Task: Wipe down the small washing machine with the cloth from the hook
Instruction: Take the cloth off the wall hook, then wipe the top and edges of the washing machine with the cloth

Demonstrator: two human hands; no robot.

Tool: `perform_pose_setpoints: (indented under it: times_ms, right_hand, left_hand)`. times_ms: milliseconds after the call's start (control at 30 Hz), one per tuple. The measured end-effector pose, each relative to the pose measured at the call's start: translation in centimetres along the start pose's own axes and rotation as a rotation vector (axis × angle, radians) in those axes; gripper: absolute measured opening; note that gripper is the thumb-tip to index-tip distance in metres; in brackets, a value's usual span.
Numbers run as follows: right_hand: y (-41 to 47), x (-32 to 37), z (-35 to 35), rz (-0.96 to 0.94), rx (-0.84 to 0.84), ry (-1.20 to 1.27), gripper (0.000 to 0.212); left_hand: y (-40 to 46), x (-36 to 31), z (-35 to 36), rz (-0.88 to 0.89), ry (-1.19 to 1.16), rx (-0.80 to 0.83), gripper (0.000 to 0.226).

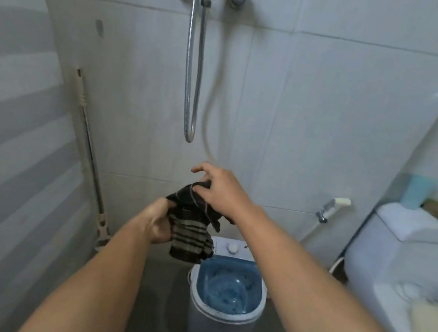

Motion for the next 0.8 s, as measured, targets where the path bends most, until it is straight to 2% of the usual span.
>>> perform_pose_setpoints:
  times_ms: [133, 233, 267, 333, 400, 433, 533, 633, 700, 800]
  right_hand:
    - [-7.4, -1.2, 0.5, -0.064, 0.042, -0.129, 0.032]
    - [-10.6, -1.9, 0.5, -0.060, 0.064, -0.092, 0.030]
    - [-11.2, -2.1, 0.0, -0.046, 0.022, -0.020, 0.027]
    - [-11.8, -2.7, -2.0, -0.033, -0.180, 0.083, 0.019]
    - [-12.0, -3.7, -4.0, 0.020, -0.324, 0.082, 0.028]
    - [-11.9, -4.4, -4.6, 0.078, -0.306, 0.097, 0.038]
    - [-11.8, -6.2, -4.1, 0.229, -0.062, 0.297, 0.056]
    - [-13.1, -7.4, -3.0, 0.307, 0.022, 0.459, 0.043]
    - [-14.2, -7.9, -2.0, 0.342, 0.010, 0.623, 0.034]
    - [-15.2, -8.0, -0.9, 0.375, -0.043, 0.930, 0.033]
  left_hand:
    - [-1.0, 1.1, 4.2, 0.124, -0.193, 0.060, 0.043]
    - [-1.6, 1.1, 6.3, 0.208, -0.170, 0.087, 0.048]
    - [-1.9, 1.0, 6.8, 0.232, -0.142, 0.098, 0.047]
    - [-2.5, 1.0, 7.4, 0.263, -0.060, 0.110, 0.045]
    - [-3.0, 1.0, 7.8, 0.252, 0.023, 0.154, 0.046]
    - [-3.2, 0.9, 8.0, 0.239, 0.069, 0.180, 0.048]
    - [-4.0, 0.8, 8.5, 0.195, 0.160, 0.232, 0.045]
    - [-4.4, 1.3, 8.6, 0.133, 0.175, 0.286, 0.035]
    - [-4.3, 2.2, 8.1, 0.088, 0.182, 0.308, 0.035]
    - [-4.7, 4.1, 8.2, 0.051, 0.196, 0.357, 0.038]
Point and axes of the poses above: each hand's wrist, its own y-axis towards the middle knuckle, its own z-axis out of the palm, x = y × z, the point moved 5 cm from there along y, towards the middle knuckle, and after that the axes turned 8 degrees about x, right-handed, at the moved point
